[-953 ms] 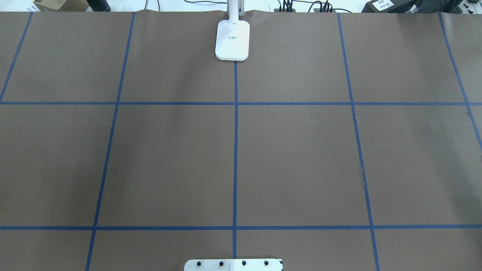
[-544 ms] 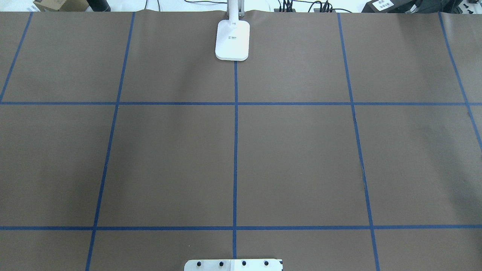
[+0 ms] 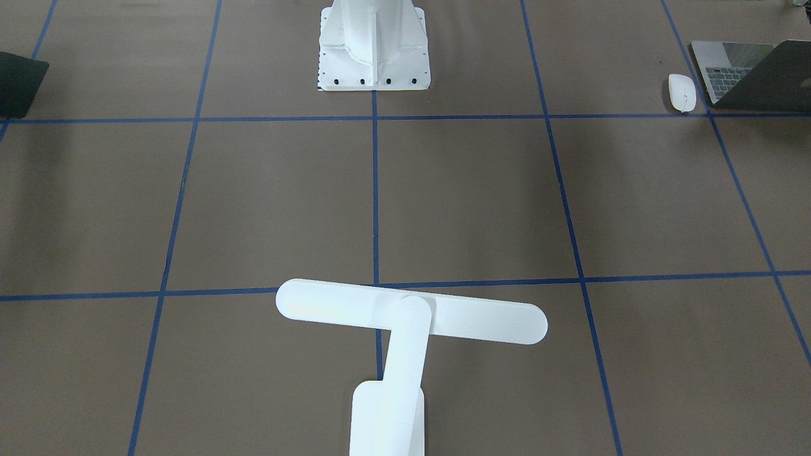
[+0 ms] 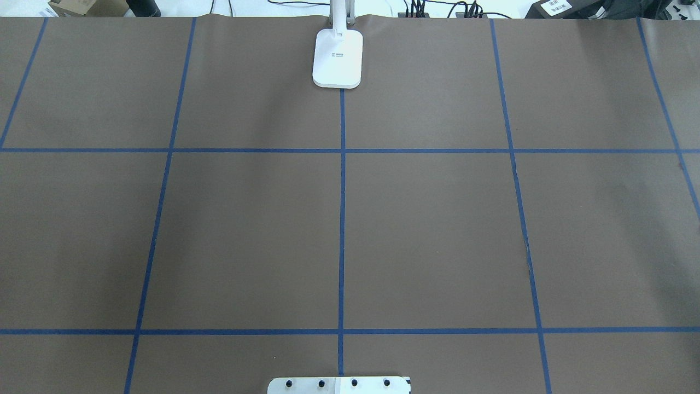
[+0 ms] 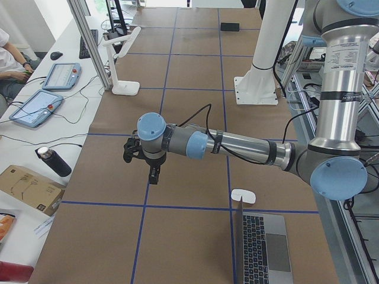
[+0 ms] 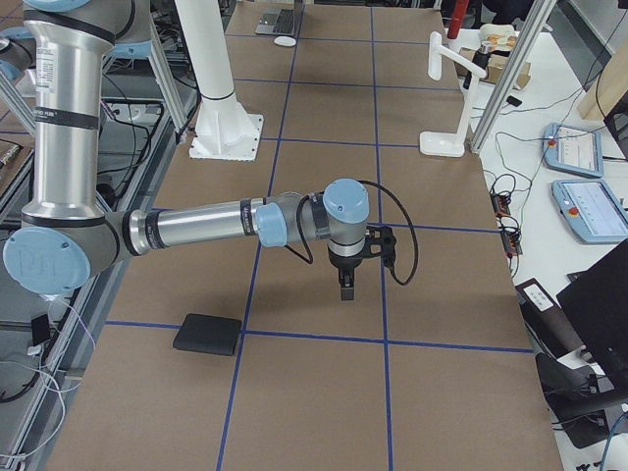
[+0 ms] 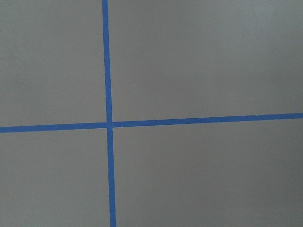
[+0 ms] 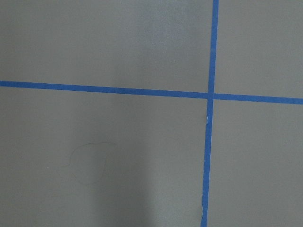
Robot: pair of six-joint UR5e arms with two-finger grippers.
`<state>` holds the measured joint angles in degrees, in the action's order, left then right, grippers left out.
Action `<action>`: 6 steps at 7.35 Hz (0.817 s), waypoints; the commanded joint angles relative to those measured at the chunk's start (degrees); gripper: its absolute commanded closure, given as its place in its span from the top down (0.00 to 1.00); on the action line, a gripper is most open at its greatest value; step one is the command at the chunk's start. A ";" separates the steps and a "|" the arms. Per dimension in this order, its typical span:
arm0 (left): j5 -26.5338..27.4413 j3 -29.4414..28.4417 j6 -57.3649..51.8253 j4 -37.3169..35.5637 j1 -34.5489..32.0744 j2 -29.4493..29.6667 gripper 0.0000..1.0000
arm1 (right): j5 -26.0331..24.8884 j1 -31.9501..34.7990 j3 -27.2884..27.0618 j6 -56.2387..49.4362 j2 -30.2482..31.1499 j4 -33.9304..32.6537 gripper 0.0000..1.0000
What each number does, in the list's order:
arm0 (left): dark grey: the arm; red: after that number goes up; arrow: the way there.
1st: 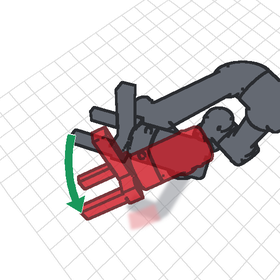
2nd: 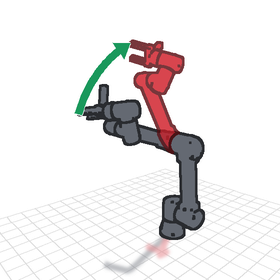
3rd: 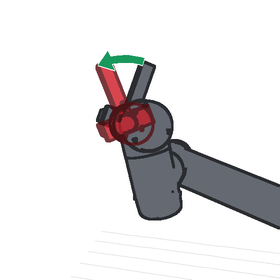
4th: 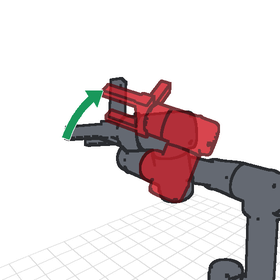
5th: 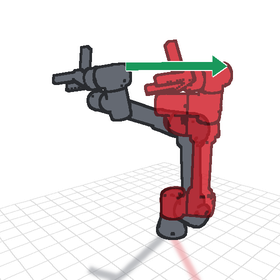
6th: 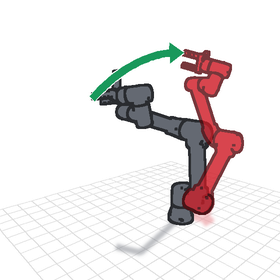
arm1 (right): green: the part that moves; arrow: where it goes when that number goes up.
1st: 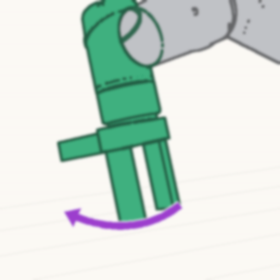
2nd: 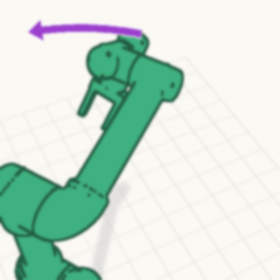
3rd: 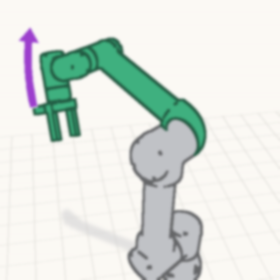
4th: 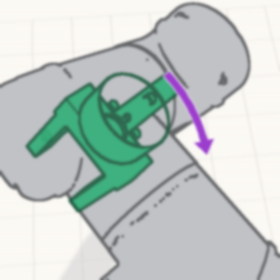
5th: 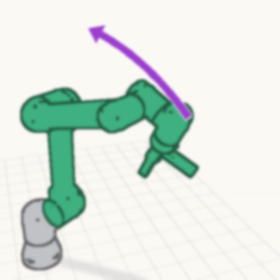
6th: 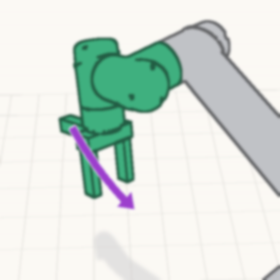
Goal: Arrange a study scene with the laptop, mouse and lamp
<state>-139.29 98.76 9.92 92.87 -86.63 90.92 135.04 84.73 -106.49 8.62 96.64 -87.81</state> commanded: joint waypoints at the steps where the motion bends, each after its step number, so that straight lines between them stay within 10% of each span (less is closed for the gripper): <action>1: 0.07 -0.15 1.42 0.03 -0.03 -0.04 0.99 | 0.31 0.00 -0.13 -0.09 0.05 0.97 0.99; 6: 4.08 4.76 4.85 -0.49 -7.48 -13.02 0.99 | -0.39 -1.67 0.14 -0.18 0.13 3.08 0.99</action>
<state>-138.03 101.72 14.46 92.56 -91.76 81.72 134.96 83.45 -106.37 8.48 96.70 -85.12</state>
